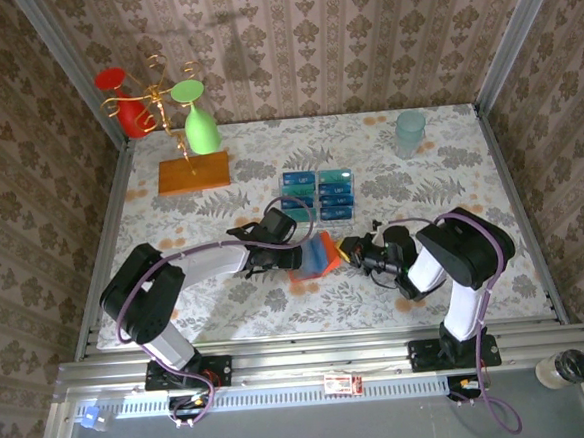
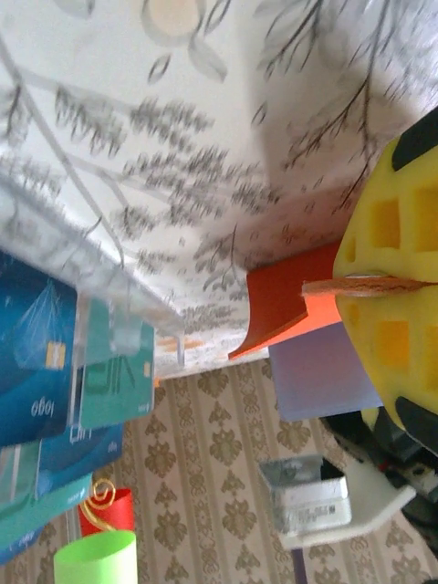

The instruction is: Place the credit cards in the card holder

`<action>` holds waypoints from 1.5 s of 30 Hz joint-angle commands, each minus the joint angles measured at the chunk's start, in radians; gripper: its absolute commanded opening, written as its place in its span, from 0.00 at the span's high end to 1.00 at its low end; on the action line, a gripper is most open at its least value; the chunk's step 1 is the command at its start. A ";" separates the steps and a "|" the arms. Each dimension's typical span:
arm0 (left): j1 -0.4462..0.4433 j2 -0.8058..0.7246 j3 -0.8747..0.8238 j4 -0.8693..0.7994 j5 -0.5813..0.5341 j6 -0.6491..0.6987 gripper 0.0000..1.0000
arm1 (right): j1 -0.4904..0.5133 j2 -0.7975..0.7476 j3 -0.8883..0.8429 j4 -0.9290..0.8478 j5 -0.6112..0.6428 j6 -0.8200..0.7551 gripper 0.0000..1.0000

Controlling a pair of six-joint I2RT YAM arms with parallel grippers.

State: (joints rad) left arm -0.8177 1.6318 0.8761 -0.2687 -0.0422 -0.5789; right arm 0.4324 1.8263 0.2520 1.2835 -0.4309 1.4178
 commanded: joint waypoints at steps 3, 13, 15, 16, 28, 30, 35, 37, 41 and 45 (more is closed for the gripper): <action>-0.005 -0.039 -0.011 0.017 -0.014 0.010 0.35 | 0.033 -0.021 -0.042 -0.038 0.090 -0.012 1.00; 0.044 -0.167 -0.069 0.024 -0.024 -0.006 0.25 | 0.048 -0.063 -0.046 -0.124 0.133 -0.027 1.00; 0.053 -0.177 -0.079 0.025 -0.019 -0.005 0.25 | 0.049 -0.064 -0.044 -0.129 0.135 -0.027 1.00; 0.055 -0.179 -0.083 0.028 -0.016 -0.005 0.25 | 0.051 -0.063 -0.043 -0.131 0.136 -0.027 1.00; 0.060 -0.186 -0.122 0.072 -0.009 -0.023 0.31 | 0.069 -0.058 -0.041 -0.148 0.157 -0.018 1.00; 0.060 -0.193 -0.128 0.090 -0.001 -0.027 0.31 | 0.075 -0.057 -0.043 -0.148 0.164 -0.014 1.00; 0.060 -0.172 -0.121 0.124 0.022 -0.030 0.40 | 0.114 -0.068 -0.048 -0.160 0.205 0.001 1.00; 0.061 -0.156 -0.113 0.134 0.029 -0.028 0.46 | 0.134 -0.075 -0.051 -0.171 0.228 0.007 1.00; 0.060 -0.131 -0.101 0.161 0.036 -0.022 0.61 | 0.162 -0.116 -0.052 -0.218 0.265 0.007 1.00; 0.063 -0.115 -0.082 0.173 0.040 -0.008 0.73 | 0.170 -0.201 -0.044 -0.337 0.287 -0.020 0.99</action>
State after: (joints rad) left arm -0.7631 1.5028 0.7609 -0.1184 -0.0154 -0.6052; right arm 0.5945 1.6825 0.2153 1.0603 -0.1978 1.4162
